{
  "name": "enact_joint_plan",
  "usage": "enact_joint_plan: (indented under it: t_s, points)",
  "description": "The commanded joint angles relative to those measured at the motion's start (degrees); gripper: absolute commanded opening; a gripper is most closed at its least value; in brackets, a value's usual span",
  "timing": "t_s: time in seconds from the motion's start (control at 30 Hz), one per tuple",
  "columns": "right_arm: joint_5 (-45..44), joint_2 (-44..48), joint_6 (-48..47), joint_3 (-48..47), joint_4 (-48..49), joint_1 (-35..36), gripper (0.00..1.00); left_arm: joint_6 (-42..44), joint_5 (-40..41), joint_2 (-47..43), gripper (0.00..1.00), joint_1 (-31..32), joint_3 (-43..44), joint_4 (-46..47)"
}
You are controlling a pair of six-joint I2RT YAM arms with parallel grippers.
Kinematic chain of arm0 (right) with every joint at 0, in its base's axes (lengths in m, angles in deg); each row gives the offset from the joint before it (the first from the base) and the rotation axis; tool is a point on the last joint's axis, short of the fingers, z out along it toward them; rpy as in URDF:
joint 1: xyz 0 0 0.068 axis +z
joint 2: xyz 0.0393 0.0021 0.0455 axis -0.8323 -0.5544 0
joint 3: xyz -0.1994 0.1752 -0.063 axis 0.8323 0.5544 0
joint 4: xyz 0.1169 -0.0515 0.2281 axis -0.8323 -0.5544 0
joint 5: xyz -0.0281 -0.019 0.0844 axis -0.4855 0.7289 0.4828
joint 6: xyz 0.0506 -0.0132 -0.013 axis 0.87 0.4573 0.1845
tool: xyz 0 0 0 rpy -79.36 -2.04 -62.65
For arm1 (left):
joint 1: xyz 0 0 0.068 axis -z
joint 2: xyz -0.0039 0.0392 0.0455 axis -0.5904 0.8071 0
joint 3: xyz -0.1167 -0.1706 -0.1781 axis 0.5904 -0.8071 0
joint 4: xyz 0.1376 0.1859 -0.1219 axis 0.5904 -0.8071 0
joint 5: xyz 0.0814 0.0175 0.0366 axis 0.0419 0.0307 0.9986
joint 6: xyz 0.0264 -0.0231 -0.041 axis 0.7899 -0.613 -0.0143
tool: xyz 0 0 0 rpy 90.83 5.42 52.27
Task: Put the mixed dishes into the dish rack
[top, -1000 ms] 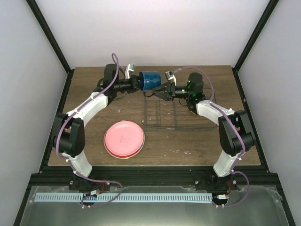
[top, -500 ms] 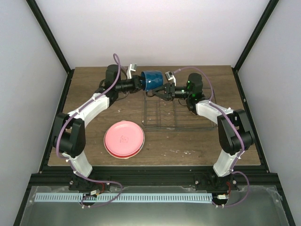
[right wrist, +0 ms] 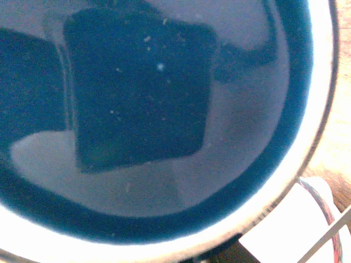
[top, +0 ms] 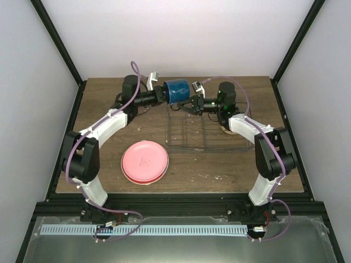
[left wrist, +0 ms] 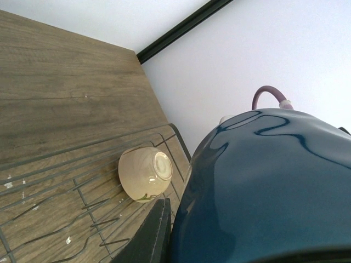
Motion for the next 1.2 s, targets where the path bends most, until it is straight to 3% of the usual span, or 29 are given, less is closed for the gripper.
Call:
enact_joint_plan:
  t_s: [0.0, 0.2, 0.53, 0.7, 0.93, 1.17]
  points:
    - [-4.8, 2.1, -10.5, -4.0, -8.1, 0.5, 0.01, 2.7, -2.7, -0.8, 0.1, 1.7, 0.2, -3.4]
    - [-8.3, 4.2, -15.7, -3.7, -15.4, -1.0, 0.01, 5.2, -2.9, 0.1, 0.22, 1.1, -0.2, -6.4]
    - [-12.5, 5.2, -16.8, -2.5, -16.9, -2.5, 0.01, 8.3, -4.7, 2.8, 0.46, 0.2, 0.7, -11.2]
    - [-15.5, 6.8, -19.0, -2.4, -20.7, -4.5, 0.01, 13.2, -2.2, 1.5, 0.52, -2.2, -1.3, -16.9]
    - [-22.3, 10.8, -33.4, -6.7, -44.4, -7.8, 0.01, 18.8, 0.4, -2.3, 0.53, -7.2, -2.1, -23.5]
    - [-33.4, 16.4, -40.5, -8.1, -63.3, -10.5, 0.01, 22.3, 3.0, -3.1, 0.53, -8.7, -0.1, -28.1]
